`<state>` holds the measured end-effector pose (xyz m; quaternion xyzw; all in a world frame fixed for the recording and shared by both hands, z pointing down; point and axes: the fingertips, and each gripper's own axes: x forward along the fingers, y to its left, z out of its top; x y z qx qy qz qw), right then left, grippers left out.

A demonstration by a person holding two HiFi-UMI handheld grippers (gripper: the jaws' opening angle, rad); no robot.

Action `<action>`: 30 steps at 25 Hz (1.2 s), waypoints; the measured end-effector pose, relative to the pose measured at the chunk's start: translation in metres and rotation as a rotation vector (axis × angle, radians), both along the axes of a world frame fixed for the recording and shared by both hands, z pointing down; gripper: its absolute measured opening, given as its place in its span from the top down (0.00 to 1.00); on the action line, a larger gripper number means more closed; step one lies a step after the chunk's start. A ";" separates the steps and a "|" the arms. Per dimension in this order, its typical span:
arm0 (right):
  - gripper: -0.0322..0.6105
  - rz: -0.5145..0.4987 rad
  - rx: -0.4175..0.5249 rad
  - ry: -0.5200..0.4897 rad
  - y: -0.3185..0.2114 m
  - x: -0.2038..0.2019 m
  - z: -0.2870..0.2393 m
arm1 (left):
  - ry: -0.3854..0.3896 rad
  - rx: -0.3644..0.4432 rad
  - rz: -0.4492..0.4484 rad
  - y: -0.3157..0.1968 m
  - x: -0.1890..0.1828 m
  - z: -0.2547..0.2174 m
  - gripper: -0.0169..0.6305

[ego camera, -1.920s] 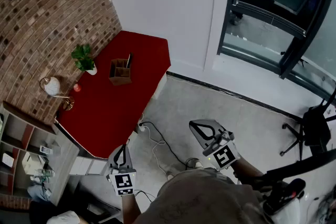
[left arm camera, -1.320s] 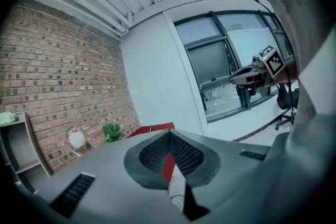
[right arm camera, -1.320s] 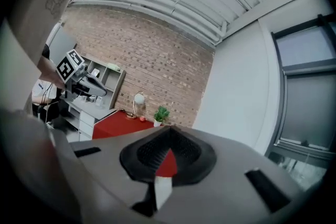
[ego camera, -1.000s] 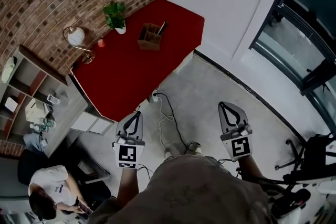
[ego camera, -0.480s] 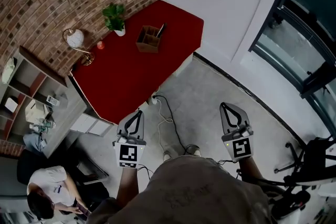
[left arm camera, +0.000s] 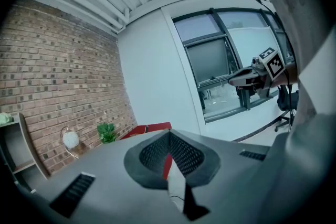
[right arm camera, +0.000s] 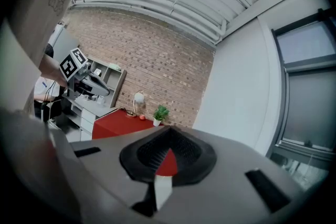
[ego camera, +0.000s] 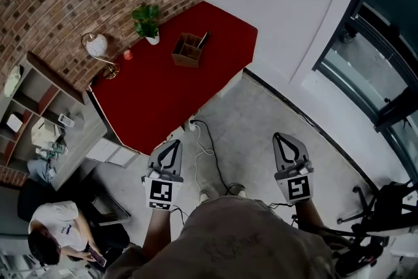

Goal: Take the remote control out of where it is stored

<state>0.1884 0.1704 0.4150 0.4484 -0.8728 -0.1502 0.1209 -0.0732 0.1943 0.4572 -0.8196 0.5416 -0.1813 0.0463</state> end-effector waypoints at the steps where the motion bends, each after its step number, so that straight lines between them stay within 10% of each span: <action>1: 0.93 -0.003 -0.004 0.004 -0.001 0.002 0.001 | -0.003 -0.001 -0.001 0.000 0.003 0.000 0.98; 12: 0.93 -0.018 0.010 -0.161 -0.022 0.030 -0.013 | 0.058 0.083 0.008 -0.014 0.038 -0.015 0.98; 30: 0.93 -0.074 0.001 -0.150 -0.031 0.075 0.001 | 0.044 0.121 0.026 -0.030 0.098 -0.027 0.98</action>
